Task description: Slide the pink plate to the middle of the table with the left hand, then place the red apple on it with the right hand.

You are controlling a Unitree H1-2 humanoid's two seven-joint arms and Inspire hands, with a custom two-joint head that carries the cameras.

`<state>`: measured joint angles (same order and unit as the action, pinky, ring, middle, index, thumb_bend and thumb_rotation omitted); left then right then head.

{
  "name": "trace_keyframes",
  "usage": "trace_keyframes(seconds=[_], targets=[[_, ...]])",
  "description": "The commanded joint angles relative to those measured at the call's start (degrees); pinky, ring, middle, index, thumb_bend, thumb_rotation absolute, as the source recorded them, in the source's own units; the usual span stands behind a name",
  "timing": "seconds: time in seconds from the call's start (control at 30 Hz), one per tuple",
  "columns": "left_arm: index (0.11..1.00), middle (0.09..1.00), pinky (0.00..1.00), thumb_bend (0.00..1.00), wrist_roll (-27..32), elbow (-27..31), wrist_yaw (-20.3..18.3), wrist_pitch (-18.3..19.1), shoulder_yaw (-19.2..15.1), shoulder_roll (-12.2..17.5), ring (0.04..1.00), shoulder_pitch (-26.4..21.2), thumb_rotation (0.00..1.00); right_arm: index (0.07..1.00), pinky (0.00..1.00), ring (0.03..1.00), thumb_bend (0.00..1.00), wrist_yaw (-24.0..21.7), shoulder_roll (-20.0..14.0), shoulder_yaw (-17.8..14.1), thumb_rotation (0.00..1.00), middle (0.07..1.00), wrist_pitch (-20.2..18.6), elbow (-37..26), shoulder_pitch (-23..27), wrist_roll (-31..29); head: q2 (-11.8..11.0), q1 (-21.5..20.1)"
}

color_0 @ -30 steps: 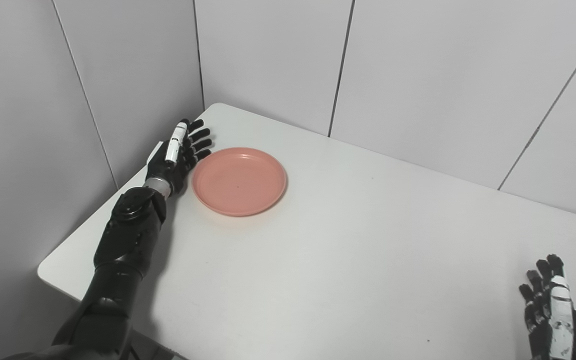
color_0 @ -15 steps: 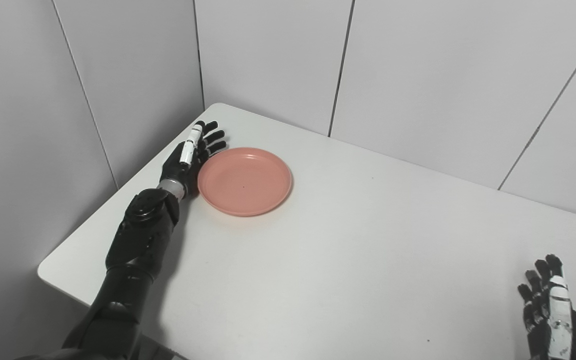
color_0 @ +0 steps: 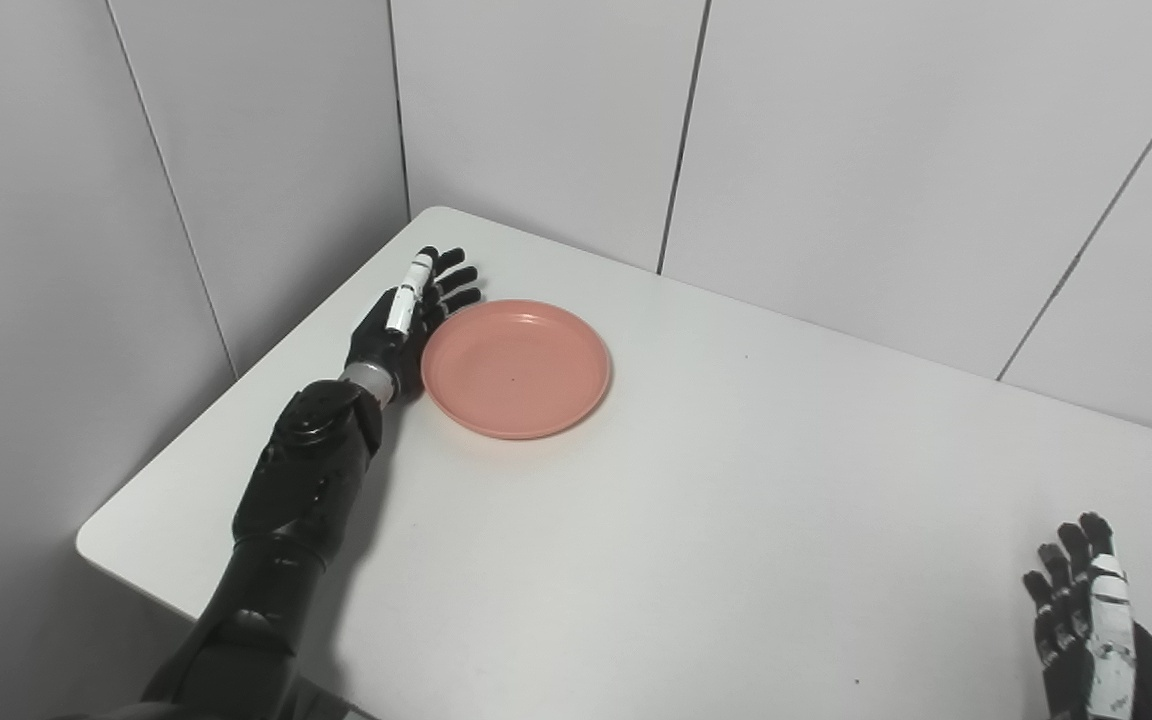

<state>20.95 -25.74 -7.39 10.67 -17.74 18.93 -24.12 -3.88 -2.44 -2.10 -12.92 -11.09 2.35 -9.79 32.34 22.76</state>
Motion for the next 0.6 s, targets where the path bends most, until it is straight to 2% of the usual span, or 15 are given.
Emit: trace_keyframes(seconds=[0.0,0.33,0.57], targets=[[0.857,0.878,0.87,0.3,0.2,0.8,-0.5,1.1,0.7,-0.2,0.87,-2.1,1.0,1.0,1.0,1.0,0.08,-0.5,0.0,-0.3,1.0,1.0,3.1,-1.1,1.3,-0.4,0.0,0.0],[0.85,0.87,0.87,0.28,0.3,1.7,-0.3,2.7,1.6,-1.6,0.865,-2.1,1.0,1.0,1.0,0.999,0.06,-0.3,0.3,-0.3,1.0,0.998,3.9,-0.8,1.4,-0.3,0.5,-0.8],[0.841,0.861,0.85,0.3,-0.3,2.1,-0.7,2.4,2.8,-2.8,0.857,-2.1,1.0,1.0,1.0,1.0,0.09,-0.8,0.1,0.0,1.0,1.0,3.8,-0.7,1.2,-0.6,0.8,-1.5]])
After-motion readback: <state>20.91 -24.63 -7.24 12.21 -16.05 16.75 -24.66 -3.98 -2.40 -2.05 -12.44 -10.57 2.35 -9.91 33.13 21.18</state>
